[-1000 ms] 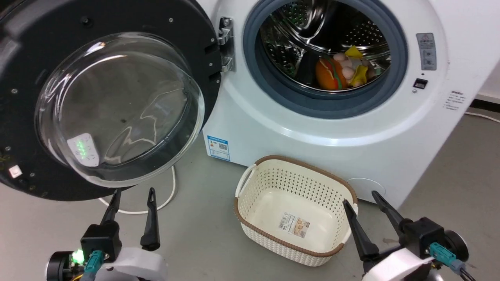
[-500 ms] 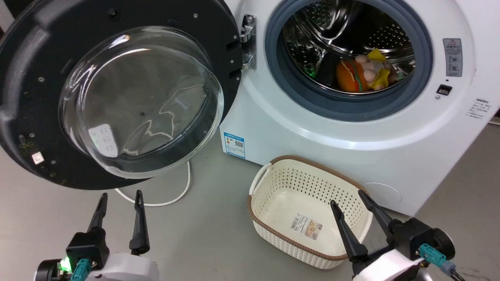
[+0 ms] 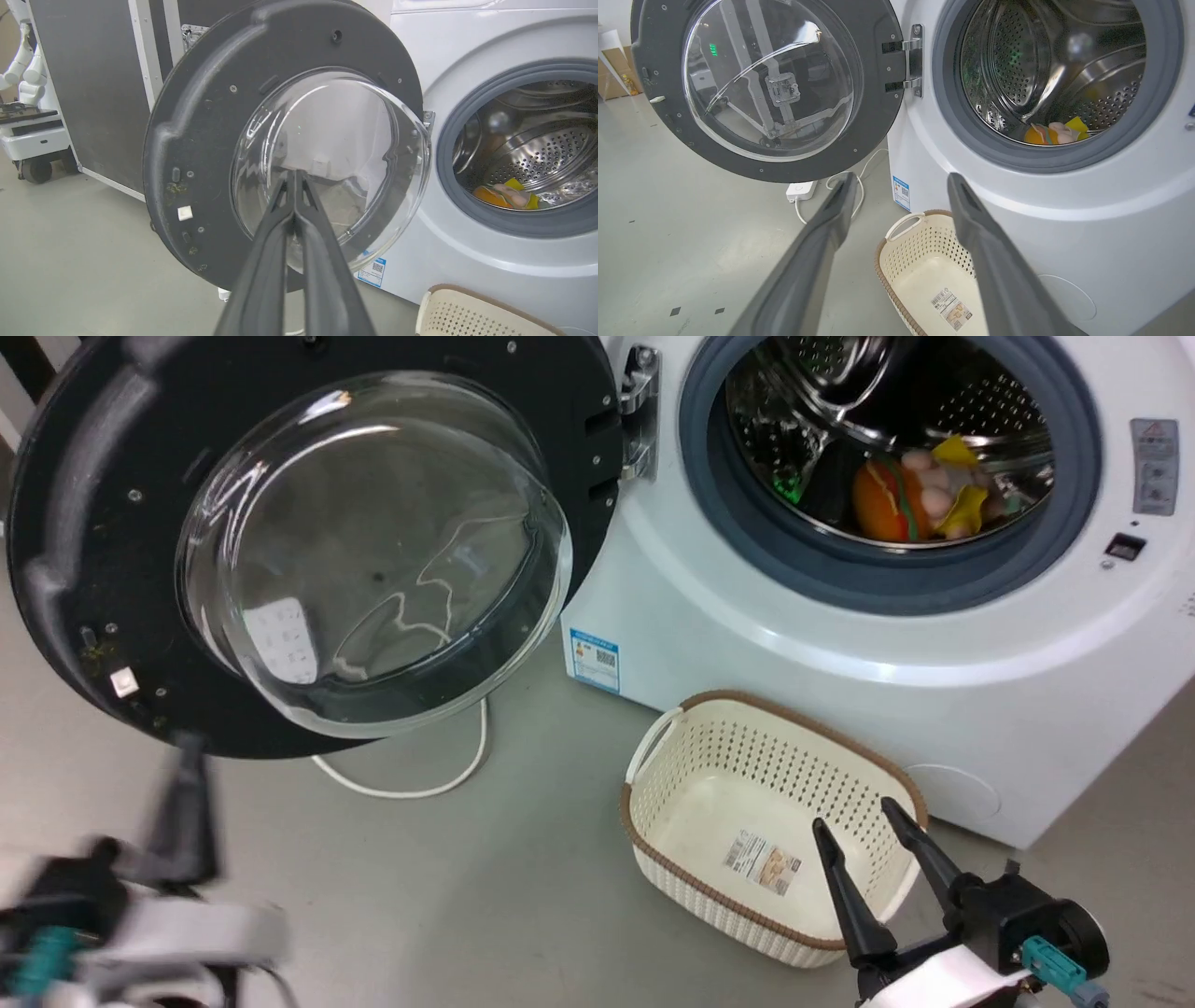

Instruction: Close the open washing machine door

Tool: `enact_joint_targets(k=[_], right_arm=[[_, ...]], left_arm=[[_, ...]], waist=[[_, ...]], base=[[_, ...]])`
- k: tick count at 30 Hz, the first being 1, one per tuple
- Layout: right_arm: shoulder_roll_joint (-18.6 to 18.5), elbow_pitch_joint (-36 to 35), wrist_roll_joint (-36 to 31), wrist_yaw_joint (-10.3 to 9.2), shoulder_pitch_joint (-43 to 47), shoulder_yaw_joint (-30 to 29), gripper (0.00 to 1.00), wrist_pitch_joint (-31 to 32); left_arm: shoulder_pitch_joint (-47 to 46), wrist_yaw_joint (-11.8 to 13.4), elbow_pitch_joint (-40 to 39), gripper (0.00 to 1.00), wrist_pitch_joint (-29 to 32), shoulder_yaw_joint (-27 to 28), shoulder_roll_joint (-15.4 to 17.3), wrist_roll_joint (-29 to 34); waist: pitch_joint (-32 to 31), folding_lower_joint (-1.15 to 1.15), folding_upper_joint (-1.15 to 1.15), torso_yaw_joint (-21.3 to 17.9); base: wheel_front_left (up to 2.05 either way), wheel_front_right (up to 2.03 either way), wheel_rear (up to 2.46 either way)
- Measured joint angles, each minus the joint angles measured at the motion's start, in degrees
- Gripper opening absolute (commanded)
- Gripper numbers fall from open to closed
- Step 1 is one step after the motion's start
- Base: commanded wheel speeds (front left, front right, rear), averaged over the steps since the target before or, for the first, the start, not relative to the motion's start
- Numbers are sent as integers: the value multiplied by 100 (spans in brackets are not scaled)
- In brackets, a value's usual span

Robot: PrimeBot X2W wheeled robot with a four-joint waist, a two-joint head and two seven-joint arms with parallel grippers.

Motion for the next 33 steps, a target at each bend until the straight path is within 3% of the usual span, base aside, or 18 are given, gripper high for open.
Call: enact_joint_targets(k=[2, 6, 7, 8, 9, 10, 11, 12, 14, 15, 25, 30, 33], right_arm=[[0, -9, -38, 0, 19, 13, 100, -31], [0, -5, -151, 0, 14, 68, 100, -87], [0, -5, -151, 0, 14, 68, 100, -87], [1, -1, -204, 0, -21, 85, 100, -113], [1, -1, -204, 0, -21, 85, 100, -113], [1, -2, -250, 0, -88, 113, 100, -120], [1, -2, -250, 0, -88, 113, 100, -120], [1, -1, -288, 0, -182, 145, 100, -160], [2, -1, -301, 0, -228, 160, 100, -169], [3, 2, -302, 0, -312, 194, 100, -189], [-2, 90, -345, 0, -543, 486, 100, -294], [-7, 109, -345, 0, -569, 572, 100, -363], [-7, 107, -345, 0, -574, 584, 100, -400]], left_arm=[[-190, -22, -23, 0, -5, 247, 187, -205], [-1045, -74, 151, 0, 144, 797, 884, -1048], [-1045, -74, 151, 0, 144, 797, 884, -1048], [-1439, -114, 350, 0, 319, 911, 1247, -1299], [-1439, -114, 350, 0, 319, 911, 1247, -1299], [-1851, -120, 664, 0, 523, 1062, 1558, -1552], [-1851, -120, 664, 0, 523, 1062, 1558, -1552], [-2260, -103, 1062, 0, 716, 1205, 1839, -1777], [-2469, -75, 1270, 0, 842, 1252, 1972, -1889], [-2927, 23, 1737, 0, 1083, 1349, 2191, -2136], [-4339, 245, 3719, 0, 1934, 1626, 2891, -2934], [-5072, 453, 4609, 0, 2396, 2058, 3273, -3541], [-5514, 408, 5113, 0, 3190, 2170, 3392, -4017]], waist=[[89, 0, 0, 4], [344, 1, 0, -19], [344, 1, 0, -19], [465, 1, 0, -30], [465, 1, 0, -30], [587, 1, 0, -42], [587, 1, 0, -42], [716, 1, 0, -60], [778, 1, 0, -71], [895, 1, 0, -95], [1332, 2, 0, -290], [1493, 1, 0, -444], [1605, 1, 0, -525]], base=[[0, 0, 0], [0, 0, 0], [0, 0, 0], [0, 0, 0], [0, 0, 0], [0, 0, 0], [0, 0, 0], [0, 0, 0], [0, 0, 0], [0, 0, 0], [0, 0, 0], [0, 0, 0], [0, 0, 0]])
